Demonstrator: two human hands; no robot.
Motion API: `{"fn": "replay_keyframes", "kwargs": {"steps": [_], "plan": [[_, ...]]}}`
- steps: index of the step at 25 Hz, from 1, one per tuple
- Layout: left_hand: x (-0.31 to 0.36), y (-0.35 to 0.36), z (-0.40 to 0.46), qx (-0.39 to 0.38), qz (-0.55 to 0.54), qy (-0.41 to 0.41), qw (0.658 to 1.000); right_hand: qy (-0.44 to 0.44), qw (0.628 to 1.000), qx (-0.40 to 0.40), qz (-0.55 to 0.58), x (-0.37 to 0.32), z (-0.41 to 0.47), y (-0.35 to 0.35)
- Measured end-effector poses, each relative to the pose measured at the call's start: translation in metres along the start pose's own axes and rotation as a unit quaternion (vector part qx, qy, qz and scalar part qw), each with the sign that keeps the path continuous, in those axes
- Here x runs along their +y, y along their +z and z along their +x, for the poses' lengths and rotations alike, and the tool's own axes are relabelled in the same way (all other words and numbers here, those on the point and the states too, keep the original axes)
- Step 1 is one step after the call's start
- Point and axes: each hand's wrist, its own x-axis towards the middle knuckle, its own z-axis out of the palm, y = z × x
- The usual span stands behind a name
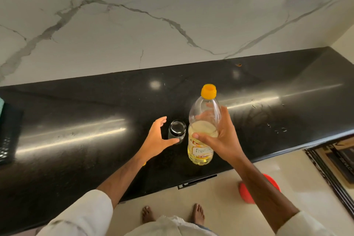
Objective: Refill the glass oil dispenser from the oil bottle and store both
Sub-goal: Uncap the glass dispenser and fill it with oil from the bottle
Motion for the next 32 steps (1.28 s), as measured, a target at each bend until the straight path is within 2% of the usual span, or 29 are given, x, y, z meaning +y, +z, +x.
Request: {"fn": "replay_keyframes", "kwargs": {"steps": [7, 12, 18, 23, 27, 32], "plan": [[0.000, 0.036, 0.004, 0.040, 0.004, 0.000, 0.999, 0.012, 0.998, -0.067, -0.016, 0.027, -0.010, -0.055], [0.004, 0.050, 0.004, 0.091, -0.032, -0.007, 0.995, 0.008, 0.994, -0.107, -0.021, 0.039, -0.007, -0.071], [0.013, 0.057, -0.003, 0.175, 0.012, 0.049, 0.983, -0.001, 0.990, -0.140, -0.018, 0.042, 0.002, -0.080], [0.048, 0.054, -0.015, 0.226, 0.023, 0.094, 0.969, -0.032, 0.985, -0.169, -0.023, 0.044, 0.012, -0.089], [0.076, 0.051, -0.035, 0.260, 0.048, 0.129, 0.956, -0.071, 0.972, -0.217, -0.056, 0.045, 0.030, -0.106], [0.085, 0.049, -0.055, 0.277, 0.109, 0.117, 0.947, -0.097, 0.939, -0.298, -0.142, 0.039, 0.046, -0.128]]}}
